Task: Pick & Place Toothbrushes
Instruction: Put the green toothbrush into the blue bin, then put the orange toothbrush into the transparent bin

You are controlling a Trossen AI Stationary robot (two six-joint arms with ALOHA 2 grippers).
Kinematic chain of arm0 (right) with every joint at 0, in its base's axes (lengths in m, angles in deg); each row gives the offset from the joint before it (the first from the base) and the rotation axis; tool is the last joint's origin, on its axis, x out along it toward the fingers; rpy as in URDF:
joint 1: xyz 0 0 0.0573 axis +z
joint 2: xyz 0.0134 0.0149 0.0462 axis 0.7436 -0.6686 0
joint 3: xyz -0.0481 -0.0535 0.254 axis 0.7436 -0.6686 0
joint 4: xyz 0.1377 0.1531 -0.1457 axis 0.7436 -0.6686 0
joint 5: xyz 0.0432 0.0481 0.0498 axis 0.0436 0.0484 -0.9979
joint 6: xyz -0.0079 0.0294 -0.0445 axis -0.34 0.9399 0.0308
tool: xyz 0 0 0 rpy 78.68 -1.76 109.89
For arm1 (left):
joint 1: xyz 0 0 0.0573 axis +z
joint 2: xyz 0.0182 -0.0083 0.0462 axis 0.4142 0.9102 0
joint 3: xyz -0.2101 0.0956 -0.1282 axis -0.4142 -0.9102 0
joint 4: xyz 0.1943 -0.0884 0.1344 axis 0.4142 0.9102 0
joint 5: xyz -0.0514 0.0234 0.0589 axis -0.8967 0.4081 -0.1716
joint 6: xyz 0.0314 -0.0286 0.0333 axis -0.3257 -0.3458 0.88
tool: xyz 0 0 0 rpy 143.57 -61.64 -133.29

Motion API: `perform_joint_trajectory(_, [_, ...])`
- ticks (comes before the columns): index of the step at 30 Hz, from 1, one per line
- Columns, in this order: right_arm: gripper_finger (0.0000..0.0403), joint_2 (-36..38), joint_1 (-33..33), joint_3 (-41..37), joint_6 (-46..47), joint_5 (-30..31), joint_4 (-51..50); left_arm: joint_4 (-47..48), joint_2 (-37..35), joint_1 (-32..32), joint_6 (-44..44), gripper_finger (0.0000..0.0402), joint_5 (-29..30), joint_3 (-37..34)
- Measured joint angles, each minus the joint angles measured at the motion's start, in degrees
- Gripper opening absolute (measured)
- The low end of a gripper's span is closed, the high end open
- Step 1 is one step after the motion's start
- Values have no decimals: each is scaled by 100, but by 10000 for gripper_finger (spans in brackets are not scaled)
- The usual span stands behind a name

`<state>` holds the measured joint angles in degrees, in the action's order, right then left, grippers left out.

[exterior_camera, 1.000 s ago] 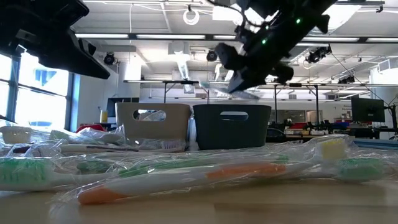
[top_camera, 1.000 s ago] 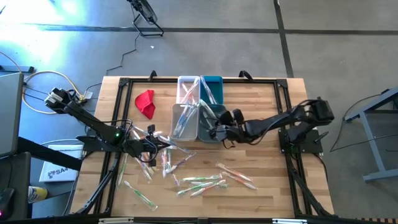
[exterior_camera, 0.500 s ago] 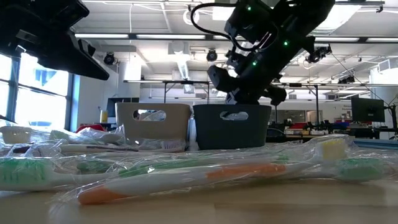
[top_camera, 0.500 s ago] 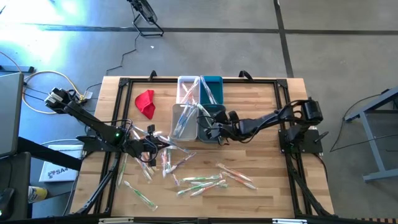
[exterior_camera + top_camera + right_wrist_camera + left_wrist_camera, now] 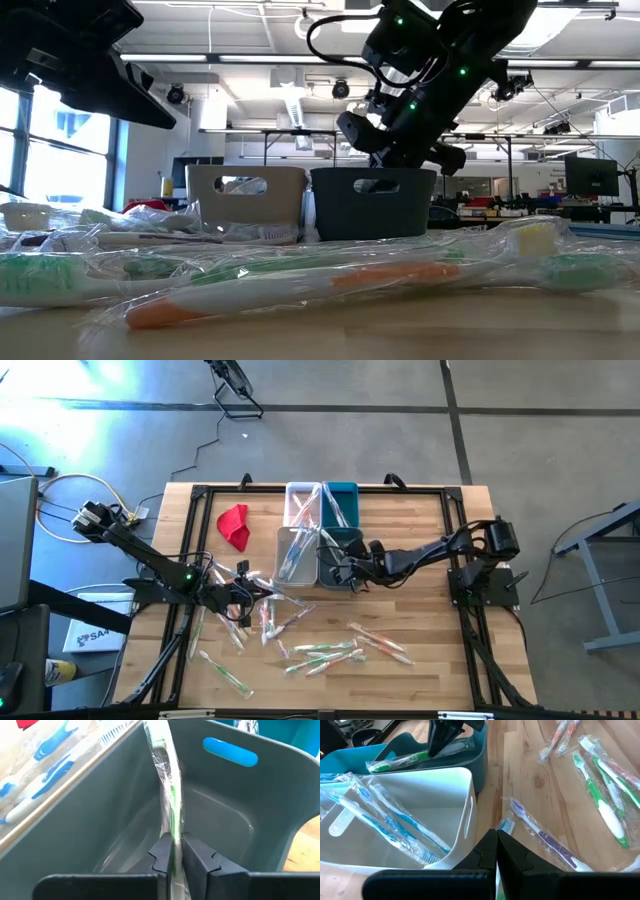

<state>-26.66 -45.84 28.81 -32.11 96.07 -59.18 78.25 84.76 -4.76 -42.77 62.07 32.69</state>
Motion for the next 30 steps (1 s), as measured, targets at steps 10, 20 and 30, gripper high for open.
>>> perform_joint_trajectory(10, [114, 67, 2, -2, -389, 2, 6, 2, 1, 0, -42, 3, 2, 0])
perform_joint_trajectory(20, [114, 933, 37, 0, -1026, -846, 289, 2, 1, -1, -42, 3, 2, 0])
perform_joint_trajectory(30, [99, 1095, 437, 0, -2917, -3019, 1154, 7, 1, 0, -42, 3, 2, 0])
